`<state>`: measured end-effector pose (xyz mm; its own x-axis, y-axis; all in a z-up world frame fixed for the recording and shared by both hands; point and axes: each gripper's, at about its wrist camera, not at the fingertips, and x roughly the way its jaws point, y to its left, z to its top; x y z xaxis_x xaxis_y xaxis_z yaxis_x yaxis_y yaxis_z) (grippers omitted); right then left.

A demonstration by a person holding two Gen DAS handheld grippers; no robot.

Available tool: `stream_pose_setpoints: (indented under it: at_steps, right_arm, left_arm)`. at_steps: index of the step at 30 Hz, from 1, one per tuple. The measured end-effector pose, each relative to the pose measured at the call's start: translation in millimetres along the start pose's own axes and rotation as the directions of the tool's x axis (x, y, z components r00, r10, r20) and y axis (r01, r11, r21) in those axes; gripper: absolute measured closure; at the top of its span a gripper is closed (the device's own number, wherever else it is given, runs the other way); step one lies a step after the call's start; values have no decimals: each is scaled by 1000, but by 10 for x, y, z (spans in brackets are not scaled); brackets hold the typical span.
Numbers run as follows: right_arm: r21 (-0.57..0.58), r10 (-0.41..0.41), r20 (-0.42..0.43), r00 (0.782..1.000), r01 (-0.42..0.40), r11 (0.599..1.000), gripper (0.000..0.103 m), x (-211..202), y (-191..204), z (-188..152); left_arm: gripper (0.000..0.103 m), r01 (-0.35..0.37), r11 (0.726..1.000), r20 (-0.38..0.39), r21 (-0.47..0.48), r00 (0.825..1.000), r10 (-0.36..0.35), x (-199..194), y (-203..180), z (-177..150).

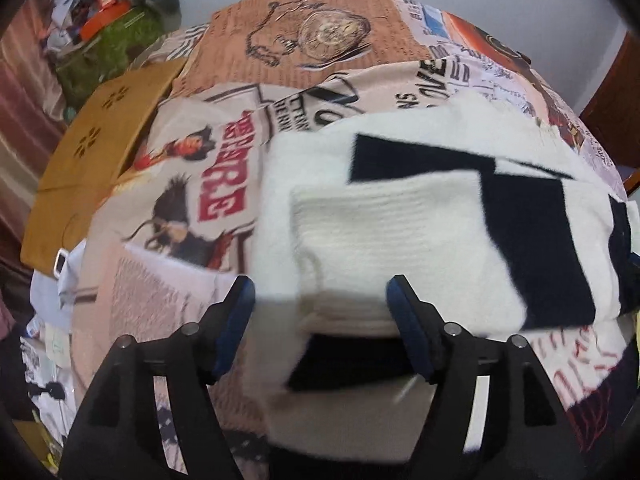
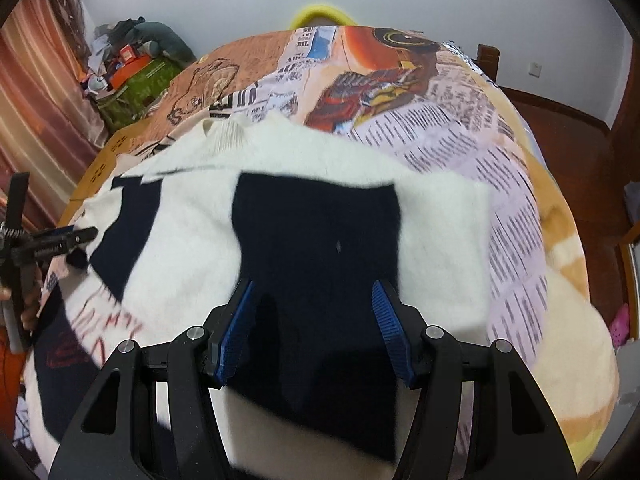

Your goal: Fold small clothes

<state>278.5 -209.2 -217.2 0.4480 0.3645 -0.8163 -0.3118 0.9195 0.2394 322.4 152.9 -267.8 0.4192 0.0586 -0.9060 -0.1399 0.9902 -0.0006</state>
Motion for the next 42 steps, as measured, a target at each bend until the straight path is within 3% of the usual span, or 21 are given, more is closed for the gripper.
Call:
stream_pose_setpoints:
  at_steps: [6,12,15,24,27,28,31,32,33,35,38,42]
  right_arm:
    - [28,-20,0,1000,20,999,47,-317,-79,-233]
    - [49,-47,1,999,47,998,47,-582,-135,-393]
    - [57,-50,1,999,50,997,40,-708,-129,-547]
    - [27,-8,-101,995,10,1000,40,-630,49,-1045]
    - [53,28,-82,996,-24,998,40,-643,53,-1114]
    - [63,38,-81,996,-33,997,40,-648,50,-1120]
    - [83,74,-76,994,-68,994,42,-638,55,-1142]
    - [85,83,-74,994,-77,993,48,-635,69,-1155]
    - [87,102,-73,992,-95,992,52,-623,77,-1151]
    - [89,121,-67,990,-115,989,69,-627,110,-1156]
    - [54,112,-49,992,-110,993,89,-648,204,-1140]
    - [30,105,7,994,-105,994,92,-765,239,-1027]
  left_arm:
    - [33,-28,999,-19,-21,999,27,-213,187,-326]
    - [33,0,998,-3,-69,1000,-1,-535,388,-666]
    - [33,5,997,-13,-82,1000,-6,-636,442,-856]
    - [32,127,982,-60,-138,989,-136,-720,370,-1285]
    - [33,136,979,-43,-150,989,-144,-766,338,-1375]
    - [36,141,977,-31,-163,988,-148,-785,342,-1398]
    - [65,172,964,-4,-201,984,-177,-827,347,-1450]
    - [78,182,962,0,-202,983,-186,-847,327,-1458]
    - [84,187,961,2,-203,982,-190,-857,321,-1454]
    - [93,178,964,9,-196,984,-180,-890,275,-1443]
    - [95,175,968,24,-180,984,-174,-961,235,-1378]
    - [95,183,971,95,-152,981,-170,-1197,201,-1169]
